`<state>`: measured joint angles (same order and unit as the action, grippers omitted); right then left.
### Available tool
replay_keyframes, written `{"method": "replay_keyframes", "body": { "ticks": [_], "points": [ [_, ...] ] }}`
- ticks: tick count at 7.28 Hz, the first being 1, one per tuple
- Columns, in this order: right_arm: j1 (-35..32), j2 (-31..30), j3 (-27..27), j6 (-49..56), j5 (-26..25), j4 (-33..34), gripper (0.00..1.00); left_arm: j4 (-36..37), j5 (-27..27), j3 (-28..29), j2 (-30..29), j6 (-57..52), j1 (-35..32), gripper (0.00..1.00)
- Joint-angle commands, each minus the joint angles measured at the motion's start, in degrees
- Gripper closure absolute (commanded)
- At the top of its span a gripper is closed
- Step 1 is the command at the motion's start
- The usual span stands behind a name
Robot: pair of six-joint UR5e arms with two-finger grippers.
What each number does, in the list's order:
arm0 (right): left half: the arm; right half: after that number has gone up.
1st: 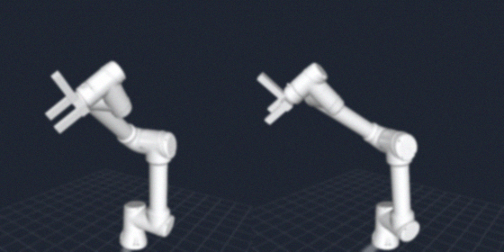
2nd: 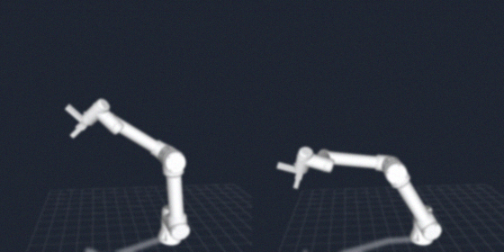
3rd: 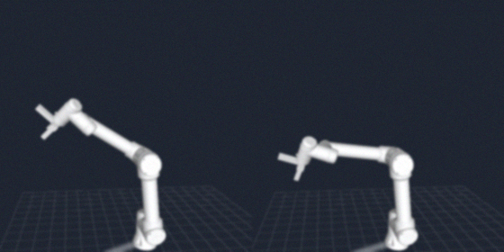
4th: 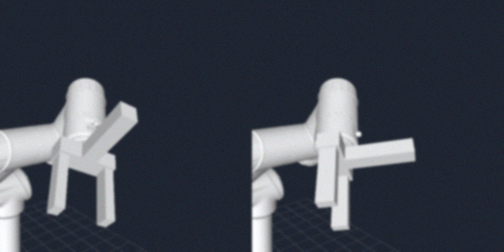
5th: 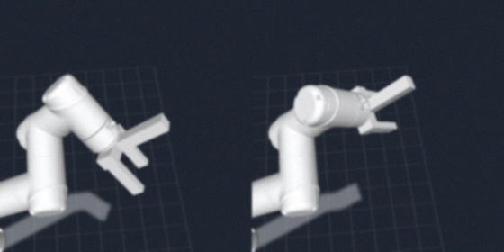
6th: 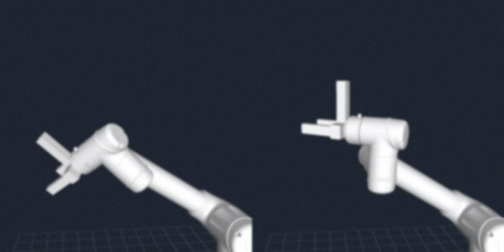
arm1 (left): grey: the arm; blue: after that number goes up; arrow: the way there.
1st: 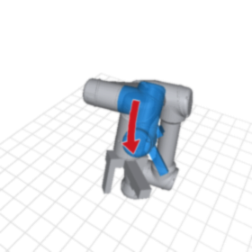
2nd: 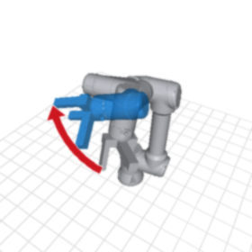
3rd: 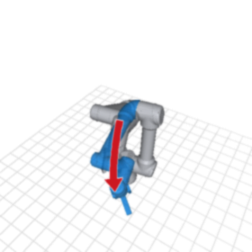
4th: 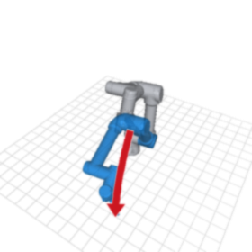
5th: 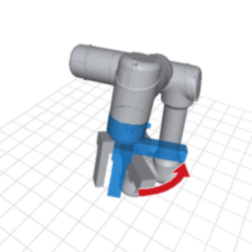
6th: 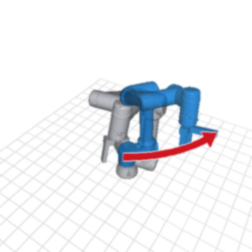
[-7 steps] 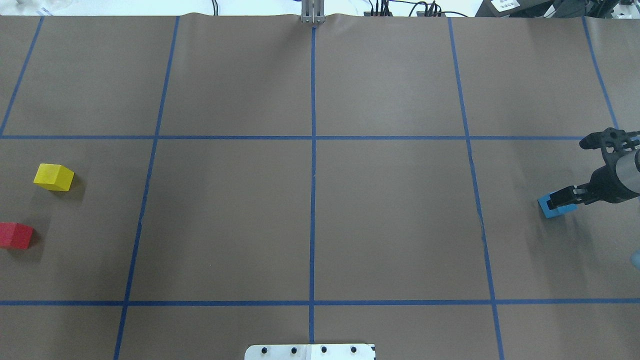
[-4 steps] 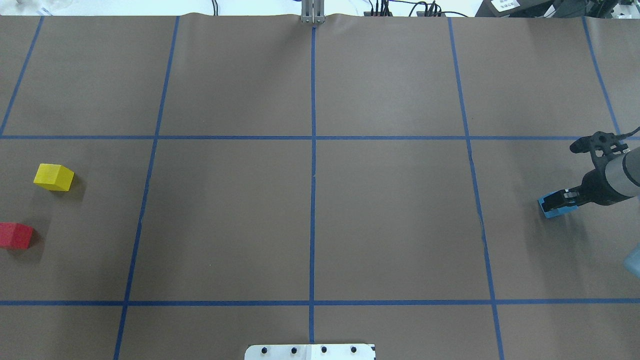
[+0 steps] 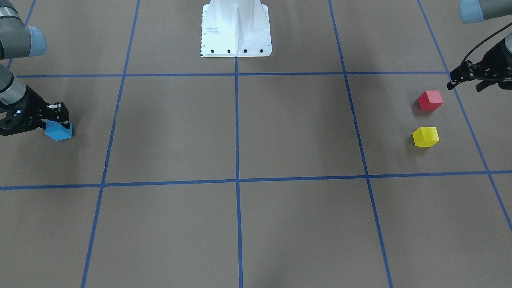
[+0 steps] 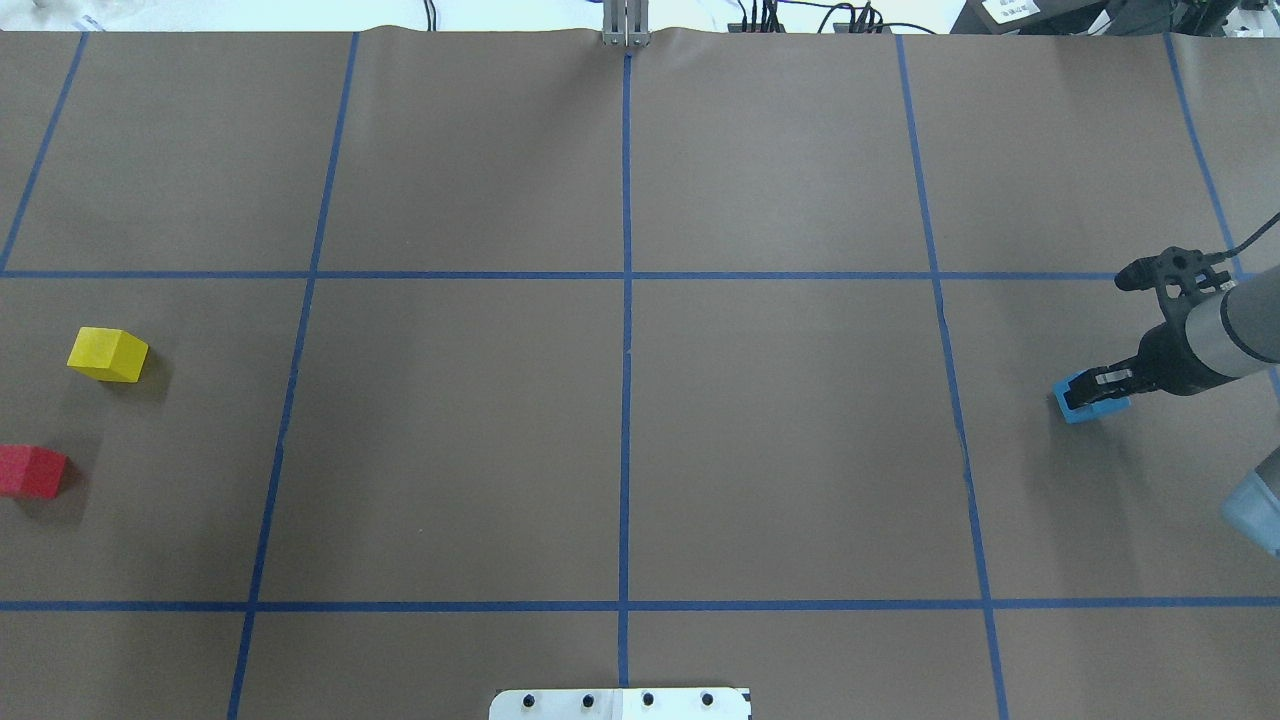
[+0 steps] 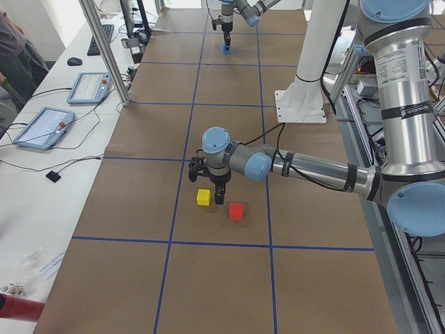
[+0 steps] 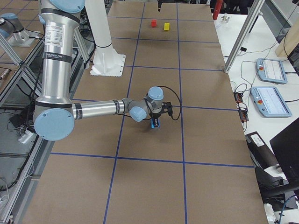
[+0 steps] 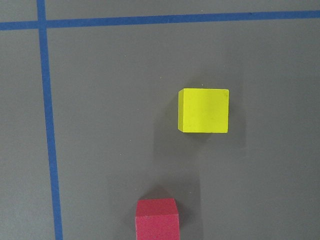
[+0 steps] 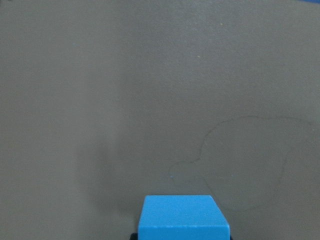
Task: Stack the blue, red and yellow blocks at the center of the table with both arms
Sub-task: 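Reach the right gripper down to the blue cube and grasp it, then carry the blue cube with the right gripper to the table center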
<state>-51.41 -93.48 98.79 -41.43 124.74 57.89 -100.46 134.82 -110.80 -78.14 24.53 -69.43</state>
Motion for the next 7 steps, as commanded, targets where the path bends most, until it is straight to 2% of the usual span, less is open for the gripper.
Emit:
{"method": "replay_keyframes", "body": {
  "ticks": [1,2,4,5,6,7],
  "points": [
    [1.91,10.89,0.97,-12.54,0.59,4.3,1.0,0.0,0.0,-0.03,0.0,-0.01,0.0,0.0],
    [6.63,19.13,0.88,-20.28,-0.63,9.91,1.0,0.0,0.0,-0.03,0.0,-0.01,0.0,0.0],
    [13.85,34.87,-0.95,-29.28,-8.15,24.05,1.0,0.0,0.0,0.06,0.0,-0.01,0.09,0.0],
    [15.63,41.73,-6.18,-34.11,-9.24,24.72,1.0,0.0,0.0,0.32,0.0,-0.01,0.09,0.0],
    [17.47,48.41,-13.63,-37.9,-10.82,24.55,1.0,0.0,0.0,0.24,0.0,-0.01,0.09,0.0],
    [18.27,52.57,-18.58,-39.15,-12.66,24.47,1.0,0.0,0.0,0.15,-0.09,-0.01,0.09,0.0]
  ]
}}
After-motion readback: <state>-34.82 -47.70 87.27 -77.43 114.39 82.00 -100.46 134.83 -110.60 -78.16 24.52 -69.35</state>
